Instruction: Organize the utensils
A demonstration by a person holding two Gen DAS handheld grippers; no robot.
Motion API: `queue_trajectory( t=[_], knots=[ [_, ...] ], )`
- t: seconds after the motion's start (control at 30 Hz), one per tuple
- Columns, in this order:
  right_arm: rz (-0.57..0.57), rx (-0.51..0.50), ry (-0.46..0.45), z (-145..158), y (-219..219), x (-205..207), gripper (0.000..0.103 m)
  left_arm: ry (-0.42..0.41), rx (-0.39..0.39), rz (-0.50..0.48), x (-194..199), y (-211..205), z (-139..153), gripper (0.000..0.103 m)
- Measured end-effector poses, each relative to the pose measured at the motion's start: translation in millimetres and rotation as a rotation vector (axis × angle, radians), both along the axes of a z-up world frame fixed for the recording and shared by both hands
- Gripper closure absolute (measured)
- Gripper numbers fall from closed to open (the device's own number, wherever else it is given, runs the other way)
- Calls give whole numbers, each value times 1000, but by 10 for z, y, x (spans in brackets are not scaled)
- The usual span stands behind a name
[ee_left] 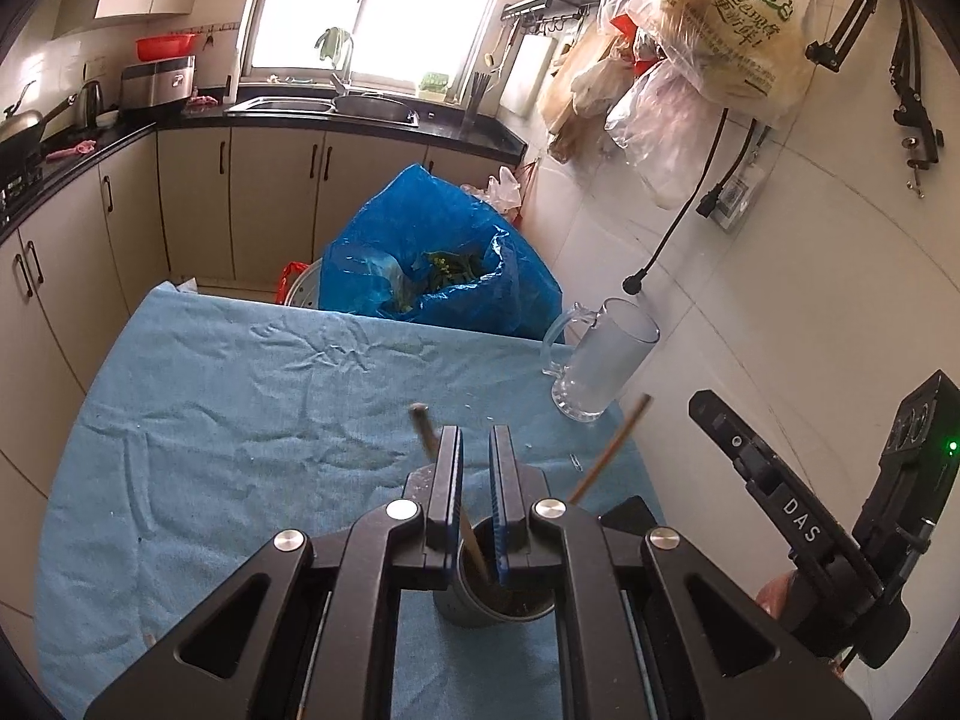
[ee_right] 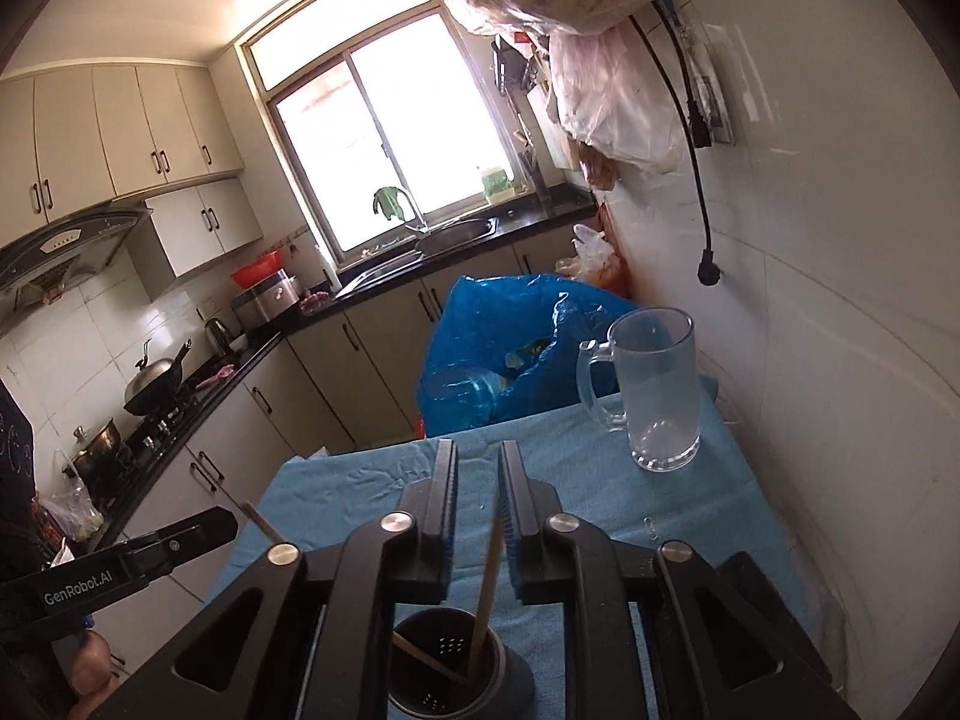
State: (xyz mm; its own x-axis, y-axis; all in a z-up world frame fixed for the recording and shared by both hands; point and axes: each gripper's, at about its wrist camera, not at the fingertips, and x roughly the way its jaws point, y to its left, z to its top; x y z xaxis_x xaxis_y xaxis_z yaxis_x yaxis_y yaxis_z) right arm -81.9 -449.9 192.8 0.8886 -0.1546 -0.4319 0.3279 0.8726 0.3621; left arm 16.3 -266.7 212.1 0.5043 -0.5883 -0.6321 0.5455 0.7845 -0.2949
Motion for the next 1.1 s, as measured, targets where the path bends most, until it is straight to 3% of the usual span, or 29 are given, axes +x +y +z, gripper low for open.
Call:
queue_trajectory(
  t=[0.3, 0.37, 0.47, 0.67, 0.83, 1.0, 1.1],
  knots=[
    [12, -9, -26, 134, 139, -242, 83, -28, -11, -4, -206, 295, 156, 93],
    [39, -4, -24, 120, 228, -323, 83, -19, -10, 7, -248, 456, 130, 86],
    [109, 7, -2, 28, 435, -421, 83, -6, 16, 55, -297, 768, 2, 85],
    [340, 48, 142, -418, 1115, -315, 83, 110, 102, 177, -279, 1499, -615, 85],
    [487, 112, 353, -1009, 1658, 126, 83, 266, 158, 289, -159, 2054, -1226, 85],
    [505, 165, 505, -1466, 1851, 535, 83, 397, 160, 327, -26, 2354, -1659, 85],
    [494, 168, 570, -1661, 1912, 709, 86, 434, 156, 330, 32, 2418, -1802, 85]
  ],
)
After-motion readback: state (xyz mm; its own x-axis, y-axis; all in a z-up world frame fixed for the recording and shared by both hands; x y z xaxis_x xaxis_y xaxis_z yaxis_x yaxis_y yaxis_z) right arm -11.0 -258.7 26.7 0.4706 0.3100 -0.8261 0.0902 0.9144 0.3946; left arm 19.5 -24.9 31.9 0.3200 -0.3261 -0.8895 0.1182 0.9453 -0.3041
